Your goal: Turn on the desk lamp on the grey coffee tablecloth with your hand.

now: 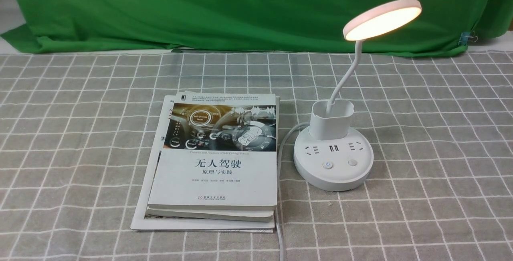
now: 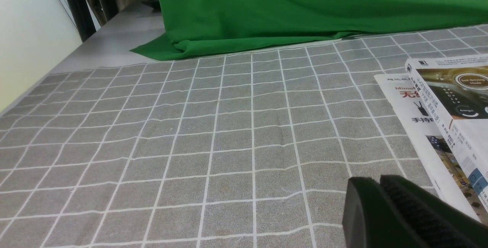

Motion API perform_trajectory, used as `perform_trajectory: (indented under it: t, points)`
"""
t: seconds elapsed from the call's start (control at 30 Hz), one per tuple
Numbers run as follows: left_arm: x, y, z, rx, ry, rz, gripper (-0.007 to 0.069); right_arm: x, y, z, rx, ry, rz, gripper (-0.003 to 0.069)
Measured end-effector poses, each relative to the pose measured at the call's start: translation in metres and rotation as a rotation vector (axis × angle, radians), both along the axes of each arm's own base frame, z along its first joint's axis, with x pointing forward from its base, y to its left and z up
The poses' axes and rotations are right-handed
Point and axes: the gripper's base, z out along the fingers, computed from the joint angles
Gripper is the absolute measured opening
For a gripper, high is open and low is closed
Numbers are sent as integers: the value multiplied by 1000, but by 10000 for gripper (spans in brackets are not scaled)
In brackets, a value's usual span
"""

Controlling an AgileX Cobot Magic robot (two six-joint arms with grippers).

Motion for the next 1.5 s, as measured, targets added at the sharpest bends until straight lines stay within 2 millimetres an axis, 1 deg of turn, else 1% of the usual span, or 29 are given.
perform_trajectory:
  t: [0.37,0.77,1.5]
  points:
    - [0,0,0,0,0,0,19,0,0,0,0,3,0,75]
    - [0,0,0,0,0,0,19,0,0,0,0,3,0,121]
    - [0,0,0,-1,0,0,19,0,0,0,1,4,1,167]
